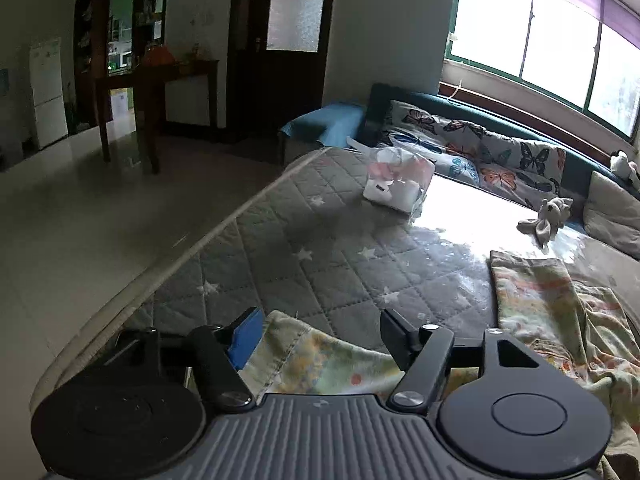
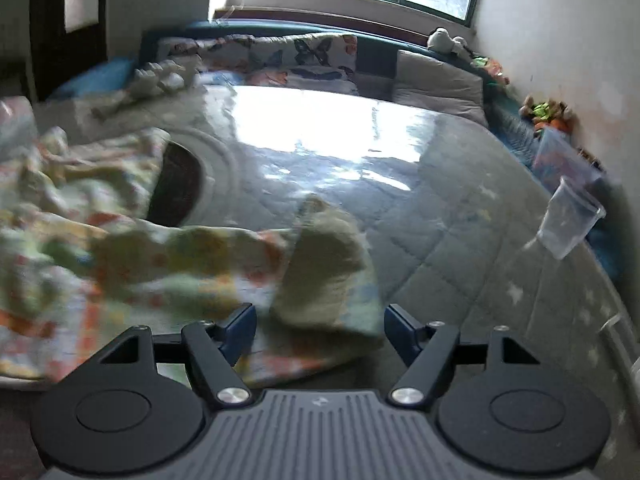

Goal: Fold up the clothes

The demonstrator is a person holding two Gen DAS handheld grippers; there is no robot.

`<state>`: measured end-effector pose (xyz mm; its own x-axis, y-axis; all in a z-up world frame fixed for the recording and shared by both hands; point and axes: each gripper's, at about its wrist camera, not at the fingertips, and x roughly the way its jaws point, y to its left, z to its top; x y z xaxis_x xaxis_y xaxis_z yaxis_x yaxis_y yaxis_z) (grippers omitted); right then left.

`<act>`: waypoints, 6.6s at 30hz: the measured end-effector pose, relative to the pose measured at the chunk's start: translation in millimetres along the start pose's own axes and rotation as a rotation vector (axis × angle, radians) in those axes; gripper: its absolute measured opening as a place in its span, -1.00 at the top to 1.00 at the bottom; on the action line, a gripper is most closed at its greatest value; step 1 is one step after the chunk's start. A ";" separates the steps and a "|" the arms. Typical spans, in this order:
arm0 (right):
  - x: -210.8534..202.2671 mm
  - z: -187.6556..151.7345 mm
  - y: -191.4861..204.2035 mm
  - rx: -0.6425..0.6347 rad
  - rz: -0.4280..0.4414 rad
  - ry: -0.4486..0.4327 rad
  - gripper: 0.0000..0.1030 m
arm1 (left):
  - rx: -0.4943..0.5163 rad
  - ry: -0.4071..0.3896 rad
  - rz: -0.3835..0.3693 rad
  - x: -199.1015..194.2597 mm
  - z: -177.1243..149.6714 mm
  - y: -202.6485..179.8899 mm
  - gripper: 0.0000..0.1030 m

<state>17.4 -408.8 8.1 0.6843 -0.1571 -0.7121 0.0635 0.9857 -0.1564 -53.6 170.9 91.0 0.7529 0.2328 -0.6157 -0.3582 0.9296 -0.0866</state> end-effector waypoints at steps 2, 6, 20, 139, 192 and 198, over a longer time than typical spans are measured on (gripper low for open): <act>3.7 5.6 -10.2 0.009 -0.044 -0.018 -0.42 | 0.013 0.002 -0.005 2.1 1.6 -5.0 -0.37; 0.0 18.0 -48.5 0.130 -0.175 -0.050 -0.41 | 0.032 0.009 -0.023 12.0 5.9 -19.4 -0.38; -19.5 56.9 -9.4 0.013 -0.064 -0.161 -0.40 | 0.194 0.049 -0.154 66.8 22.7 -112.9 -0.27; 132.9 181.5 203.7 -0.093 0.508 -0.049 0.54 | 0.583 0.052 -0.537 206.4 26.6 -302.0 0.54; 60.2 109.0 197.0 -0.302 0.530 0.033 0.31 | 0.436 0.056 -0.572 47.6 -55.2 -174.2 -0.06; 19.9 70.1 203.6 -0.397 0.571 0.015 0.26 | 0.440 0.072 -0.545 40.1 -73.3 -164.6 -0.07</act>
<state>94.8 -206.9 10.0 0.5212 0.3753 -0.7665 -0.5758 0.8176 0.0088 -4.9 6.3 23.1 0.7181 -0.3040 -0.6260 0.3273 0.9414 -0.0817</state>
